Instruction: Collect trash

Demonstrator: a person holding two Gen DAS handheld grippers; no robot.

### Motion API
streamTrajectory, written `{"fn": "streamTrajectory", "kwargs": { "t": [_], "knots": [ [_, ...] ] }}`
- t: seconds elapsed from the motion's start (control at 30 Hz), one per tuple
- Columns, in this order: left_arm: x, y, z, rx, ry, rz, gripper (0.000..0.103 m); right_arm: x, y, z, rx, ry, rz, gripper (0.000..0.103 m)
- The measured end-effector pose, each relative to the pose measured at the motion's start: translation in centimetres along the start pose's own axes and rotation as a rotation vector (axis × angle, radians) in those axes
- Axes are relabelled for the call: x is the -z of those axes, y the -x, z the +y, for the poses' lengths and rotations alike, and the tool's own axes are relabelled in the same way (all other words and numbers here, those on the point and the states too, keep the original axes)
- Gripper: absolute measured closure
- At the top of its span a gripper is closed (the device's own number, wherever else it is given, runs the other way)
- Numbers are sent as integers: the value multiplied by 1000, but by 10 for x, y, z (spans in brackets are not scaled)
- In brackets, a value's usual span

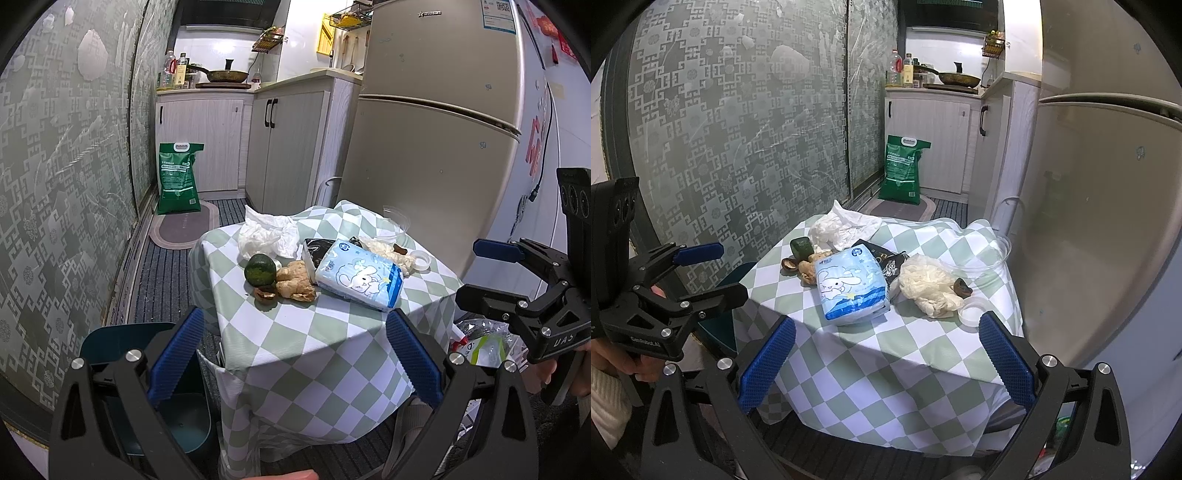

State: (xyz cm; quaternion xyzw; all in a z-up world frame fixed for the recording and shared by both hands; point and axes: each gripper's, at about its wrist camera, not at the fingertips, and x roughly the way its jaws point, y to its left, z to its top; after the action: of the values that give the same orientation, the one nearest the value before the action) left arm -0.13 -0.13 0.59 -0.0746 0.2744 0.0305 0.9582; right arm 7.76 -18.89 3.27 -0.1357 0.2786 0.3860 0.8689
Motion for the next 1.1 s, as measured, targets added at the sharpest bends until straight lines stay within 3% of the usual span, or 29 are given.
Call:
{"fn": "streamTrajectory", "kwargs": {
  "t": [1.1],
  "knots": [
    [2,-2,2,-4,-10,7,3,1,-2,-4,12,-33,3,3]
  ]
}}
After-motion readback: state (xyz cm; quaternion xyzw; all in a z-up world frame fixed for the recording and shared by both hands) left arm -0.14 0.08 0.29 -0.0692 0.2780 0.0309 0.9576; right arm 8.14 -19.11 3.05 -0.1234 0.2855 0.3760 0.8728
